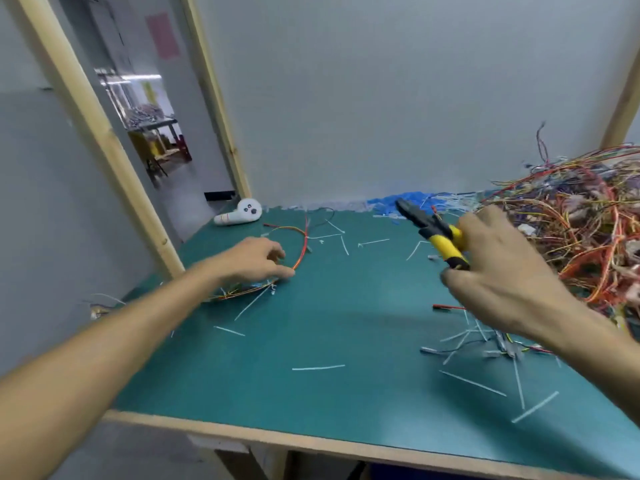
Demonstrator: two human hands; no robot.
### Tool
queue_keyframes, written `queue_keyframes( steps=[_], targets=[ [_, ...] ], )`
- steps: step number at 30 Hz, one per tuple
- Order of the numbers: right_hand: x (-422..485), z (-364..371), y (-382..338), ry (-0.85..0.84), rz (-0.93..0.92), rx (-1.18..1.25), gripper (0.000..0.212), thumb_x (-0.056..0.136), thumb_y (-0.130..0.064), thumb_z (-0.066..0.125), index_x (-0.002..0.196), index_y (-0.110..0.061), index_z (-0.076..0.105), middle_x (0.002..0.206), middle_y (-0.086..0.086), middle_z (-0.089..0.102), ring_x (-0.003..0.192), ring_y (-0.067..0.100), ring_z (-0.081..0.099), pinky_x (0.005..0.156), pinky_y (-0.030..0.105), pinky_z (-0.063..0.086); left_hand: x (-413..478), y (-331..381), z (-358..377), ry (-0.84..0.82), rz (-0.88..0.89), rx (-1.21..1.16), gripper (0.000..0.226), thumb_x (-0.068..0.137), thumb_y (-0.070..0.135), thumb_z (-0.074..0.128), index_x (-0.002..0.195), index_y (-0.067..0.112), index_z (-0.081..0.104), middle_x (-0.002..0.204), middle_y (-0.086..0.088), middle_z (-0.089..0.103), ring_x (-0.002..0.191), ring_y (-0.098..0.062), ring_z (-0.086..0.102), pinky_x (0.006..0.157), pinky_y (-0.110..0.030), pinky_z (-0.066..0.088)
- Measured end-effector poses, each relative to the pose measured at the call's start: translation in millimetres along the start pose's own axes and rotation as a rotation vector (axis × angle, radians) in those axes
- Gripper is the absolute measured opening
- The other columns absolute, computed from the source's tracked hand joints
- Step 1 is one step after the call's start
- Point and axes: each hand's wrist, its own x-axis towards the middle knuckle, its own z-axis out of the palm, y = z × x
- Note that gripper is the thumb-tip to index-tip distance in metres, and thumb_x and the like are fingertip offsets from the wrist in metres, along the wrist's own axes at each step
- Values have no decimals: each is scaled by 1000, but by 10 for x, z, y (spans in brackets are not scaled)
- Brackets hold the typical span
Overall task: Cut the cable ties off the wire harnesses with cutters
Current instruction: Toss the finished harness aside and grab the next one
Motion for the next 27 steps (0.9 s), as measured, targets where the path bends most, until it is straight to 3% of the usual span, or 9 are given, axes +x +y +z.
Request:
queue_keyframes(
  steps=[4, 7, 10, 12, 14, 18, 21, 23, 27],
  targets=[
    [-46, 630, -103, -183, -47, -32, 25, 84, -22, 64, 90, -22, 40, 100, -1, 34, 77, 30, 50, 64, 41, 39, 173, 102, 296, 204, -63, -68, 11, 94, 28, 65, 96, 18, 69, 100, -6, 68, 98, -28, 64, 83, -38, 52],
    [-52, 802, 71, -140, -24, 19, 30, 83, -21, 64, 85, -28, 35, 99, -3, 33, 75, 30, 51, 61, 41, 41, 281, 140, 66, 372, -171, -194, 19, 96, 12, 50, 90, 1, 64, 91, -24, 68, 90, -42, 66, 66, -43, 52],
    [-18, 839, 138, -106, -53, 170, 33, 75, -20, 61, 78, -29, 30, 92, -5, 35, 73, 22, 46, 60, 40, 38, 204, 219, -485, 497, -264, -555, 26, 99, 10, 44, 75, 11, 51, 56, -13, 50, 42, -23, 48, 42, -26, 40],
    [30, 827, 175, -111, -6, 321, 26, 65, -23, 60, 78, -22, 37, 87, -2, 43, 72, 18, 43, 60, 39, 32, 7, 416, -787, 335, -205, -1019, 33, 99, 1, 34, 70, 16, 36, 55, -3, 31, 32, -9, 23, 37, -11, 19],
    [67, 805, 167, -153, 78, 575, 26, 62, -24, 63, 80, -16, 47, 82, 2, 55, 69, 22, 45, 62, 39, 35, -238, 739, -808, 183, -35, -1228, 36, 105, 1, 31, 73, 17, 35, 59, -2, 31, 34, -4, 19, 32, -12, 13],
    [126, 783, 89, -236, 170, 1234, 13, 77, -18, 69, 67, -24, 63, 85, 18, 61, 57, 24, 44, 55, 33, 33, -574, 1590, -390, 12, 138, -1128, 22, 109, 8, 45, 89, 16, 46, 64, -2, 39, 39, -7, 25, 39, -13, 17],
    [130, 757, 148, -165, 255, 1361, 11, 87, -22, 68, 79, -18, 73, 77, 18, 60, 59, 23, 50, 52, 30, 37, -694, 2032, 30, -158, 172, -1163, 10, 109, 9, 45, 101, 15, 47, 72, -8, 44, 40, -9, 34, 38, -15, 18],
    [150, 749, 214, -88, 308, 1386, 11, 92, -10, 61, 84, -9, 70, 76, 12, 67, 59, 20, 55, 53, 30, 41, -712, 2153, 272, -207, 212, -1099, 9, 108, 10, 45, 101, 15, 48, 75, -7, 49, 42, -10, 40, 37, -14, 22],
    [238, 632, 343, 21, 442, 1526, 27, 69, 2, 59, 96, -2, 59, 97, 21, 76, 62, 21, 55, 59, 34, 40, -613, 2178, 537, -209, 214, -1028, 10, 107, 8, 46, 99, 11, 51, 71, -3, 52, 40, -10, 48, 33, -15, 29]
  ],
)
